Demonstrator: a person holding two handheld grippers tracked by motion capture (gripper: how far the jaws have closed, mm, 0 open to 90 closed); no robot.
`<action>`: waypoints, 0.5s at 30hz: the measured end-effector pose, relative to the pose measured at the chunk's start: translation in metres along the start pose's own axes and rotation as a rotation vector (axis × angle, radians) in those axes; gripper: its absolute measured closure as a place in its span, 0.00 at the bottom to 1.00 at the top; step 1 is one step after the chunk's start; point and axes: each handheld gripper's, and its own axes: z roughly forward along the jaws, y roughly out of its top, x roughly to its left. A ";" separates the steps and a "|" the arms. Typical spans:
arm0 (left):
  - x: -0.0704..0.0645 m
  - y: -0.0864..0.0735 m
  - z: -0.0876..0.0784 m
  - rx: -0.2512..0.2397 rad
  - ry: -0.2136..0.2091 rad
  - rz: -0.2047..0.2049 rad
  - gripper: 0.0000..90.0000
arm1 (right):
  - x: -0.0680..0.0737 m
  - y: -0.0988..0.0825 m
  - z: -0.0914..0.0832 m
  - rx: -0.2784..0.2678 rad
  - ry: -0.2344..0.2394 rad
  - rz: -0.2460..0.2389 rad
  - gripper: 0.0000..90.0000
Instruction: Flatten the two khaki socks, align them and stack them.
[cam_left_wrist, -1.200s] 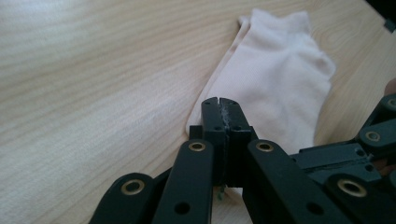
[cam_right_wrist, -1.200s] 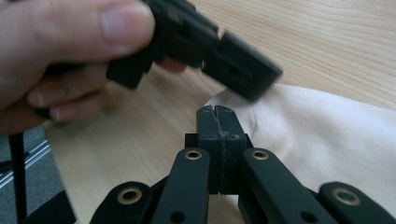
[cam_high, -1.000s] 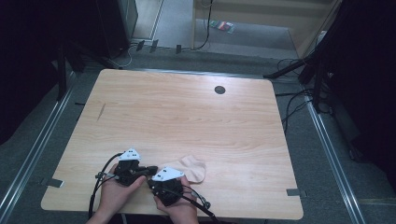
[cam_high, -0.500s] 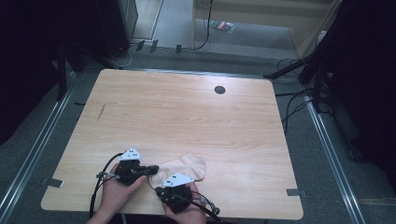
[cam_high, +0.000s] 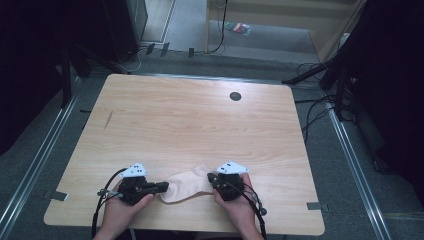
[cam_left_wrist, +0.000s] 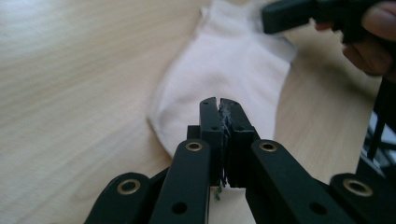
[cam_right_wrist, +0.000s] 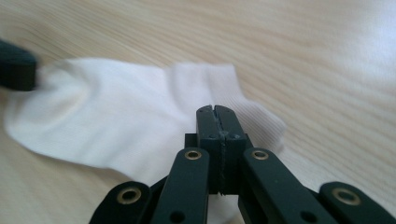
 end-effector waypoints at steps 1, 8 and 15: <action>-0.002 -0.001 0.002 0.022 0.010 0.012 0.99 | -0.003 -0.002 0.002 0.011 -0.002 0.013 1.00; 0.003 0.003 0.008 0.055 0.098 0.067 1.00 | -0.012 -0.010 -0.003 0.019 -0.011 0.105 1.00; 0.025 0.017 0.016 -0.005 0.128 0.039 1.00 | -0.002 -0.017 -0.008 0.019 -0.024 0.103 1.00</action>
